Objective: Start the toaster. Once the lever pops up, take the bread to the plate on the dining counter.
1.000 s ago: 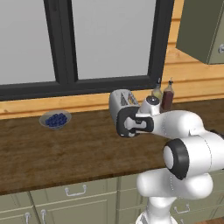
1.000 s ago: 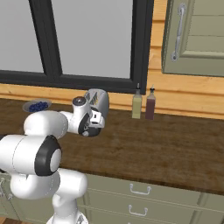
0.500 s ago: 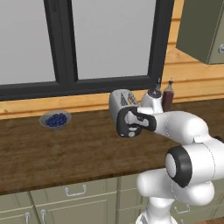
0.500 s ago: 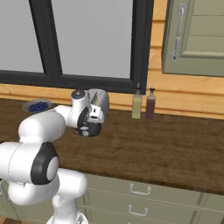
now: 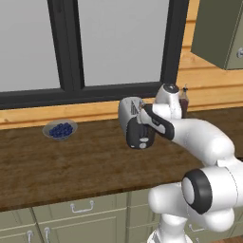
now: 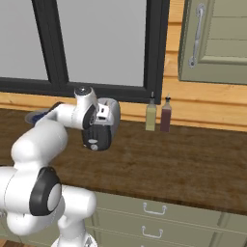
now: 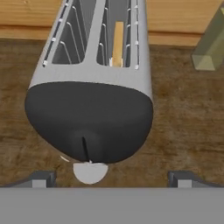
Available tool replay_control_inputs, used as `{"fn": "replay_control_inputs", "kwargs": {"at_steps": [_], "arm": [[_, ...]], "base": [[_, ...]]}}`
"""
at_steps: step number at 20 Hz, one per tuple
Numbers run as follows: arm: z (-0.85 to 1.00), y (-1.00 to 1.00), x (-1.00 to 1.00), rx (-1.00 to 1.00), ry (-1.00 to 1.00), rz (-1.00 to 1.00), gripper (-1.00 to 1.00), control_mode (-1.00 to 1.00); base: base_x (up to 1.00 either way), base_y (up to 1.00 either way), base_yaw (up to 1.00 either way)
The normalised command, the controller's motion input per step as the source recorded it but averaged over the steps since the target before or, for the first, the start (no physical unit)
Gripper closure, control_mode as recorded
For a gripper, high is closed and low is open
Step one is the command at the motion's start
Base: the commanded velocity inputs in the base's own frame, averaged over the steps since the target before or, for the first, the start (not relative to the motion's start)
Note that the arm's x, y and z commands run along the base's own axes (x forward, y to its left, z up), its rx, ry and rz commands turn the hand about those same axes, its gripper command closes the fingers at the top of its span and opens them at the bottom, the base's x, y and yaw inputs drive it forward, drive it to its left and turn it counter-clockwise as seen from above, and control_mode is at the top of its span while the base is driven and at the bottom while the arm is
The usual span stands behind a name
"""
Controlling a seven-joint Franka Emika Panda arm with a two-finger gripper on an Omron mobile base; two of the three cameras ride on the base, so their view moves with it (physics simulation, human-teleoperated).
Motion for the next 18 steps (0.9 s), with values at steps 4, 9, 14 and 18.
{"fn": "replay_control_inputs", "kwargs": {"at_steps": [4, 9, 14, 18], "arm": [[0.58, 0.05, 0.0, 0.0, 0.0, 0.0, -1.0, -1.0], [0.47, 0.2, -0.01, 0.0, -0.11, 0.0, -1.0, -1.0], [0.21, 0.05, 0.01, 0.0, -0.15, 0.0, -1.0, -1.0], [-0.08, -0.07, 0.05, 0.0, -0.06, 0.0, -1.0, -1.0]], "base": [[0.0, 0.0, 0.0], [0.0, 0.0, 0.0], [0.0, 0.0, 0.0], [0.0, 0.0, 0.0]]}}
